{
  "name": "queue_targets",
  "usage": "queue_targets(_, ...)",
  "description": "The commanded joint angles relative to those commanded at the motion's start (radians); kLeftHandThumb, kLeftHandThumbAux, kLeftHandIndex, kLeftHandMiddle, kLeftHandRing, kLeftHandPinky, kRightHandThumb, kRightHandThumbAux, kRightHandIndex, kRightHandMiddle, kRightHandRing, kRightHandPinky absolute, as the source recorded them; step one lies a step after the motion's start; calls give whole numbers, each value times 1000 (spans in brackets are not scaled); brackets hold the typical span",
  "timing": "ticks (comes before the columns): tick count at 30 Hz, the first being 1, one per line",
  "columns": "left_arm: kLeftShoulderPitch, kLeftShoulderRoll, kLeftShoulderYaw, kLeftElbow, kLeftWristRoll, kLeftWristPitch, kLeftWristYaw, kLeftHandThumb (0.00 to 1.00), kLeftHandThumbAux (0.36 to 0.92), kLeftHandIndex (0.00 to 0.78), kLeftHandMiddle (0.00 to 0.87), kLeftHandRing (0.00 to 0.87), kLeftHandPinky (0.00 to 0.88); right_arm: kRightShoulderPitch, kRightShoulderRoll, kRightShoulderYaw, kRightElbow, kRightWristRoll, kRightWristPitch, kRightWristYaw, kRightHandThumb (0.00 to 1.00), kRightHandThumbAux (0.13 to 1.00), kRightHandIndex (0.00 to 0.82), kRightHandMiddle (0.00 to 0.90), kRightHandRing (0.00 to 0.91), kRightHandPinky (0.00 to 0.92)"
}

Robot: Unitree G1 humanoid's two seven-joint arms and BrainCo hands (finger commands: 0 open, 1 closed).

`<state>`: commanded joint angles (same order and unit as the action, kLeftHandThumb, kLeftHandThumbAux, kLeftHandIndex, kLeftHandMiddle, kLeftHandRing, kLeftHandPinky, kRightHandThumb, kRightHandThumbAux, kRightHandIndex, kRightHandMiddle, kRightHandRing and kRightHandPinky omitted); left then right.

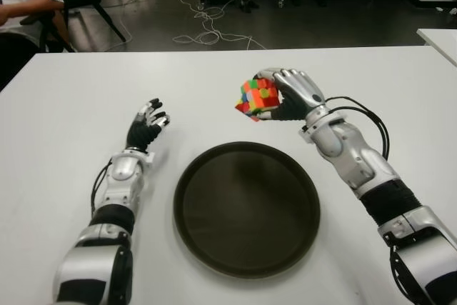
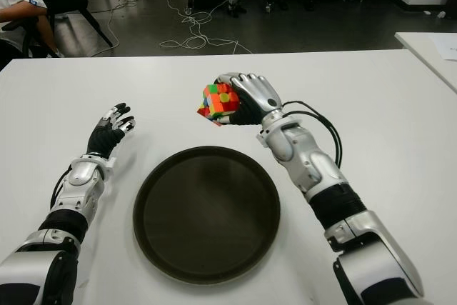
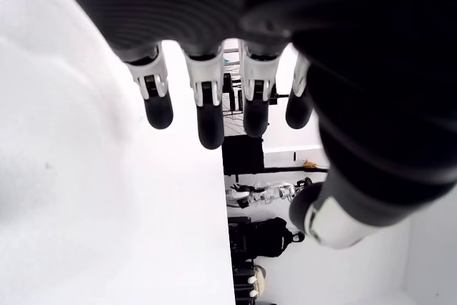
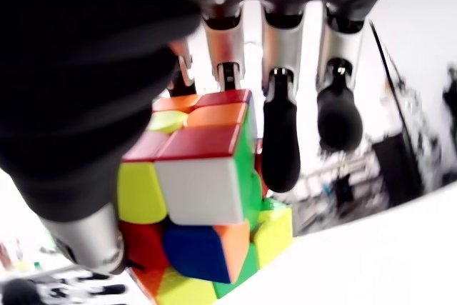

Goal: Pick up the Rubik's Cube and put it in the plate

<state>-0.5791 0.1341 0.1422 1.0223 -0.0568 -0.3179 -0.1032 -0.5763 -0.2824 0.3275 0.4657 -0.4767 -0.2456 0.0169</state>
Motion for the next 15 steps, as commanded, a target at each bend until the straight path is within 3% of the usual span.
queue_targets(6, -4, 7, -2, 8, 2, 3, -12, 202, 703, 51, 111, 100, 71, 19, 11, -36, 36, 95, -13, 73, 684, 737, 434, 759, 774, 766)
queue_targets(15, -18, 2, 14, 27, -15, 18, -13, 225, 711, 57, 123, 111, 76, 0, 18, -52, 101, 142, -36, 133, 684, 738, 433, 742, 759, 757)
